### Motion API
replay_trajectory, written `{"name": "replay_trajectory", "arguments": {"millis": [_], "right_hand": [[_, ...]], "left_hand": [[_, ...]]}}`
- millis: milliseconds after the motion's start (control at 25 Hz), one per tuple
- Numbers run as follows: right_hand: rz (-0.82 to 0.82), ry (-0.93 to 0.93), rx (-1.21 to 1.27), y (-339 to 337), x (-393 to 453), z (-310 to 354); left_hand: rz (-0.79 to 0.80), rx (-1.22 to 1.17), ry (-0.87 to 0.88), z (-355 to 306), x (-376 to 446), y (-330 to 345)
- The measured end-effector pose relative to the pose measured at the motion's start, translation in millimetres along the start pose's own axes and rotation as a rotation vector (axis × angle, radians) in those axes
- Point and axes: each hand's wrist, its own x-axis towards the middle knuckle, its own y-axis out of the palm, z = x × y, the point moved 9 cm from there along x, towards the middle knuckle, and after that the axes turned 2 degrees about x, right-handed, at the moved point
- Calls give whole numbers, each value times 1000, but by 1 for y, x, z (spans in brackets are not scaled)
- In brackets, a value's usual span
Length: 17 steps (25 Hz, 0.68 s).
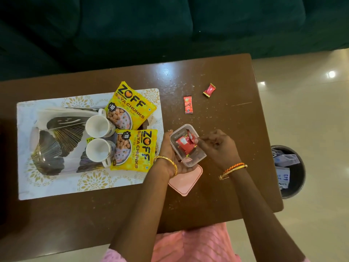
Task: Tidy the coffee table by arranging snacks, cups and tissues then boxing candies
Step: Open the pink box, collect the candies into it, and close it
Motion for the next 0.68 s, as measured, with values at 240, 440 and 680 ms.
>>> {"name": "replay_trajectory", "arguments": {"millis": [240, 440, 680], "right_hand": [[-264, 193, 145, -17, 52, -22], [-283, 163, 34, 19, 118, 1], [-252, 277, 14, 42, 135, -14]], "left_hand": [[8, -43, 9, -1, 3, -4], [9, -64, 12, -2, 5, -4], [-2, -21, 44, -8, 4, -11]]}}
